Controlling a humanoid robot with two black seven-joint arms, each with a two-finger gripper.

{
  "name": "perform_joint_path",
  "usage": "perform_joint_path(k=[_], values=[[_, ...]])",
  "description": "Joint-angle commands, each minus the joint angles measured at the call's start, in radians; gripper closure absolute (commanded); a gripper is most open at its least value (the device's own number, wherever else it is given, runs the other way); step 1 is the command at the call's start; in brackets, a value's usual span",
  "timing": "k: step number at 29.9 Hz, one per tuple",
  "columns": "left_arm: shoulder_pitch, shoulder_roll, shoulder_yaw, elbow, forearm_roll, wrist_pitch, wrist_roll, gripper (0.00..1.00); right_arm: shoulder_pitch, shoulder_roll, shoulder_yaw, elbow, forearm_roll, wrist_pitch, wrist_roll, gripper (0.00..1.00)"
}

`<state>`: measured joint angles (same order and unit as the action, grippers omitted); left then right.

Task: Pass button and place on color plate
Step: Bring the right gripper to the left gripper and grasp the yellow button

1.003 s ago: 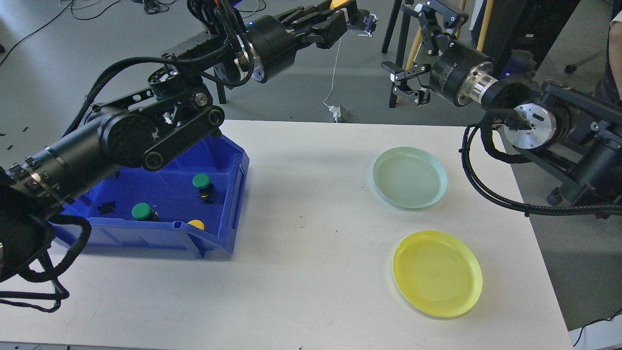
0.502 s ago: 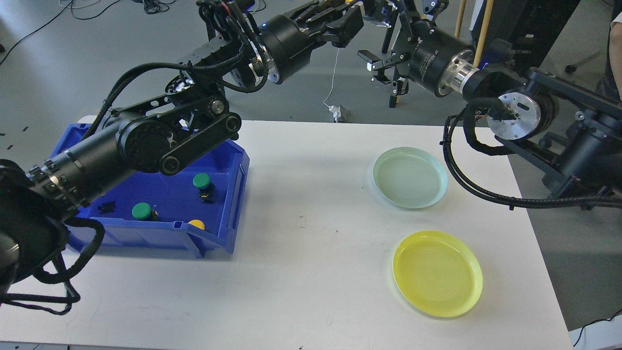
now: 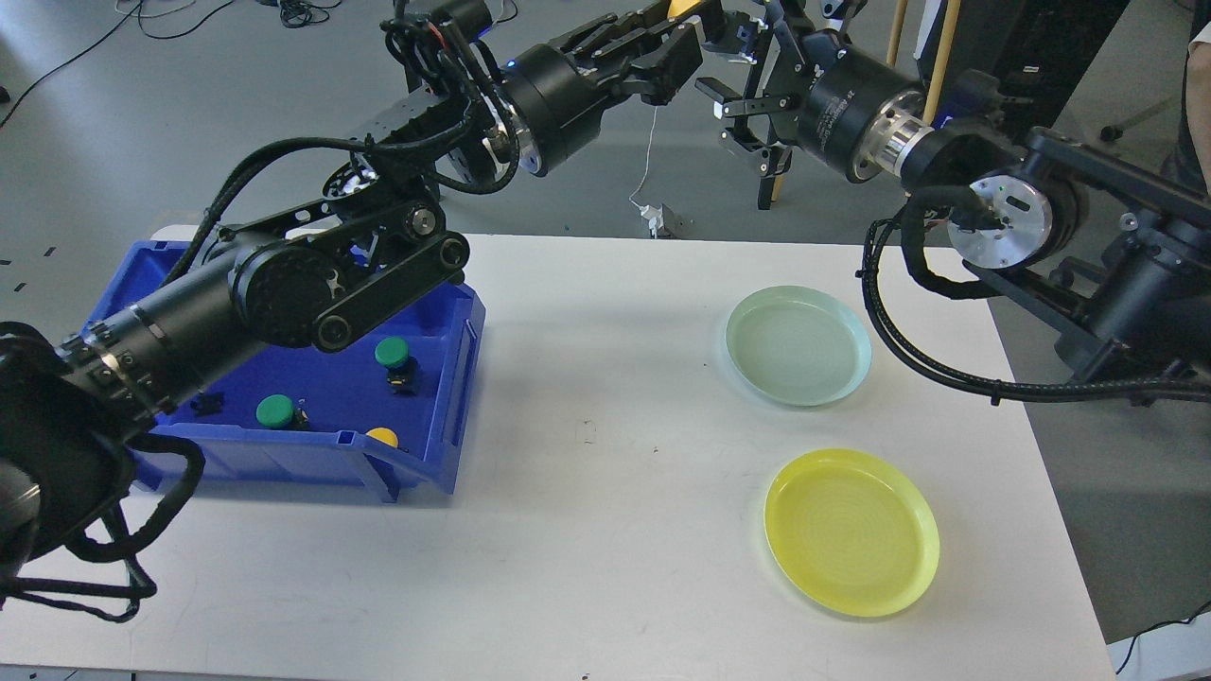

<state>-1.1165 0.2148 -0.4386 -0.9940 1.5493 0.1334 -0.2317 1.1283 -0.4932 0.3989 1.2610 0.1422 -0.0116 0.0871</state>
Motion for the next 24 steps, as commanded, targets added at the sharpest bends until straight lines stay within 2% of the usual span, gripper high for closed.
perform_joint_path(k=[1,19,24], values=[[0.001,0.000,0.000,0.000,0.000,0.000,0.000,0.68,-0.002,0.002,0.001,0.000,-0.001,-0.005,0.000,0.28],[0.023,-0.002,0.000,-0.003,0.000,0.000,-0.002,0.68,-0.002,-0.005,0.011,-0.006,-0.001,0.009,-0.012,0.77],[0.026,-0.002,0.000,-0.003,0.000,0.000,-0.002,0.68,-0.002,-0.005,0.011,-0.008,-0.001,0.010,-0.013,0.83]])
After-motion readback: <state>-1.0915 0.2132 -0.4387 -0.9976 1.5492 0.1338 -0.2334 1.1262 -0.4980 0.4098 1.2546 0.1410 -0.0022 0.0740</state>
